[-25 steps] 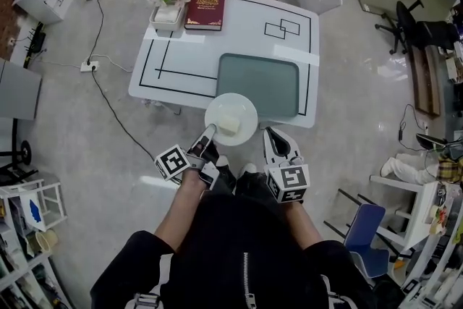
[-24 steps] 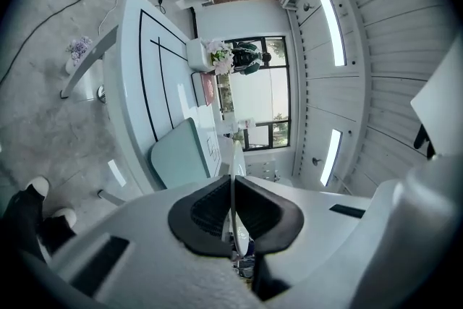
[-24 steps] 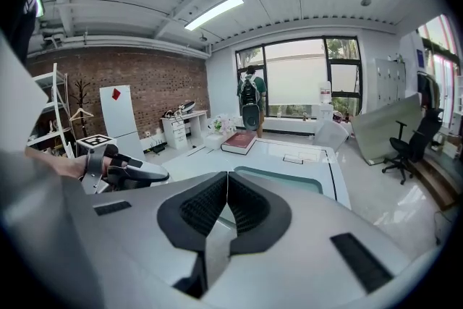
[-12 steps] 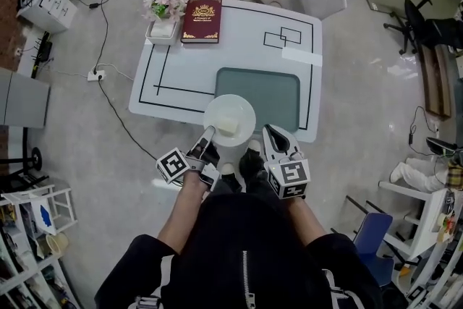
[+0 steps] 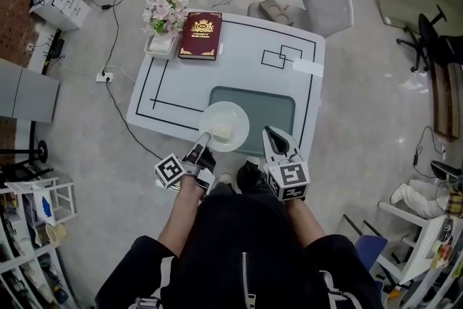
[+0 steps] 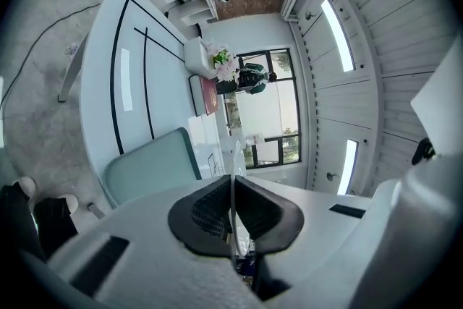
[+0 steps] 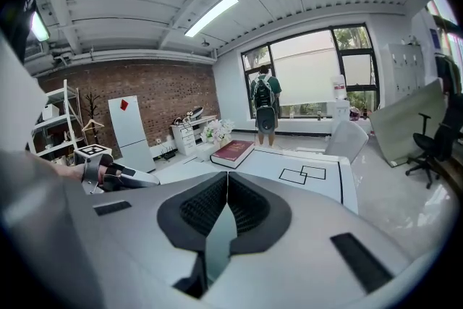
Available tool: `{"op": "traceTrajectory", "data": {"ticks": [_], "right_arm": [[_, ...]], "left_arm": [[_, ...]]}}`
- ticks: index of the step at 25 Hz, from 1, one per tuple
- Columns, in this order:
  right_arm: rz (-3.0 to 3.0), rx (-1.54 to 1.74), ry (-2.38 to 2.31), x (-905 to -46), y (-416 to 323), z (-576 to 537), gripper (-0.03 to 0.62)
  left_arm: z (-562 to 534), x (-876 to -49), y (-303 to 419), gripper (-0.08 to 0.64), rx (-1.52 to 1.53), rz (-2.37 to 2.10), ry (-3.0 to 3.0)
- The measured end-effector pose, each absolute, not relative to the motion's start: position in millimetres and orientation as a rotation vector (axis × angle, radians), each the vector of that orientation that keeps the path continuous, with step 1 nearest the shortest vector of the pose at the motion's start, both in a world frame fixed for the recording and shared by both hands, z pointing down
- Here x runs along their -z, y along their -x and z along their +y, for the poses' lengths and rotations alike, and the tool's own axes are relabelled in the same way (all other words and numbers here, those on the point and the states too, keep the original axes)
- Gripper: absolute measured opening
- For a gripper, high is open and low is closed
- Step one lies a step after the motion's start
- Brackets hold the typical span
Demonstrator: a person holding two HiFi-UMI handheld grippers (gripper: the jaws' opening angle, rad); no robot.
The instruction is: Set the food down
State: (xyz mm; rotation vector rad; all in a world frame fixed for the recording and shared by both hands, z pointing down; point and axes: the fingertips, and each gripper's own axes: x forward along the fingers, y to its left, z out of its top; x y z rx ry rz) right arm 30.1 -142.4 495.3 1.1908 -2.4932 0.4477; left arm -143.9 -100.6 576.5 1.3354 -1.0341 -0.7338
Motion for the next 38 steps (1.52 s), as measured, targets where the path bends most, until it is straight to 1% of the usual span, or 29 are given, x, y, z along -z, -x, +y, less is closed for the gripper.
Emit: {"op": "traceTrajectory", "data": {"ticks": [6, 15, 24, 38], "right_arm": [[-2.505, -0.476, -1.155, -503, -49, -166, 0.009], [-2.483, -0.533, -1.209, -512, -56, -179, 0.009], [-2.409, -0.561, -1.265, -522, -57, -178, 0.009], [-2.274, -0.606, -1.418, -536, -88, -172, 0.009]], "left_arm": [[-127, -572, 138, 0.014, 0.762, -1.066, -1.340], [-146, -584, 138, 0.014, 0.797, -1.027, -1.331], [-158, -621, 134, 0.014, 0.653, -1.025, -1.352], [-182, -682, 72, 0.014, 0.336, -0.956, -1.420]]}}
